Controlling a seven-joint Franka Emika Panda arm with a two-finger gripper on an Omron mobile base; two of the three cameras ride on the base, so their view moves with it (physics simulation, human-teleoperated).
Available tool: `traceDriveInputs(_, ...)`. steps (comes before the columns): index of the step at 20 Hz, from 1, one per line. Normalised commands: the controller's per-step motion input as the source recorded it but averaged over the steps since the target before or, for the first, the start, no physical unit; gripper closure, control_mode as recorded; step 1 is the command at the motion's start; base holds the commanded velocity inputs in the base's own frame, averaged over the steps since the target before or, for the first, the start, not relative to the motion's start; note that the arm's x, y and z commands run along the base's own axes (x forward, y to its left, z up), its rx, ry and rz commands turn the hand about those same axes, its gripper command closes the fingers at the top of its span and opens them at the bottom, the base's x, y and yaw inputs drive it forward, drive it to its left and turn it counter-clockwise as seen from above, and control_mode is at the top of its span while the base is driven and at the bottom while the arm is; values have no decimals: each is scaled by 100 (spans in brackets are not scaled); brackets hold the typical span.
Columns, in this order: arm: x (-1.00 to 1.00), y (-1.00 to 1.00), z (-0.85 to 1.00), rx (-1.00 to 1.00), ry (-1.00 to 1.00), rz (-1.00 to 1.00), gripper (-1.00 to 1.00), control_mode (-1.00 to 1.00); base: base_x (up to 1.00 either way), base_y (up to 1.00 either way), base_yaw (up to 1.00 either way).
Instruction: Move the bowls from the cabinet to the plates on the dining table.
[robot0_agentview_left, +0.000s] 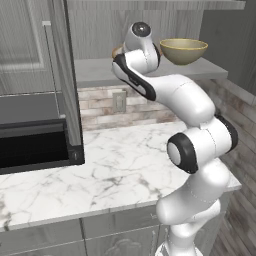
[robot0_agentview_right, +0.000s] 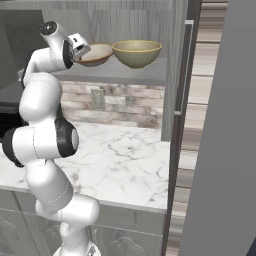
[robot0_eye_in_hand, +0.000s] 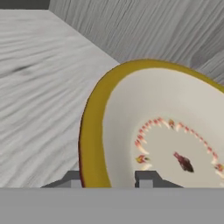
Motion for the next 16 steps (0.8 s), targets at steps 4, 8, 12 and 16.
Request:
traceDriveInputs(4, 3, 0, -1, -1, 4, 0, 100, -100, 0, 0, 0)
traceDriveInputs(8, -10, 1, -11, 0, 2, 2, 100, -100, 0, 0, 0)
traceDriveInputs(12, -31, 8, -14, -1, -9, 4, 100, -100, 0, 0, 0)
traceDriveInputs(16, -43, 9, -13, -3, -13, 3, 100, -100, 0, 0, 0)
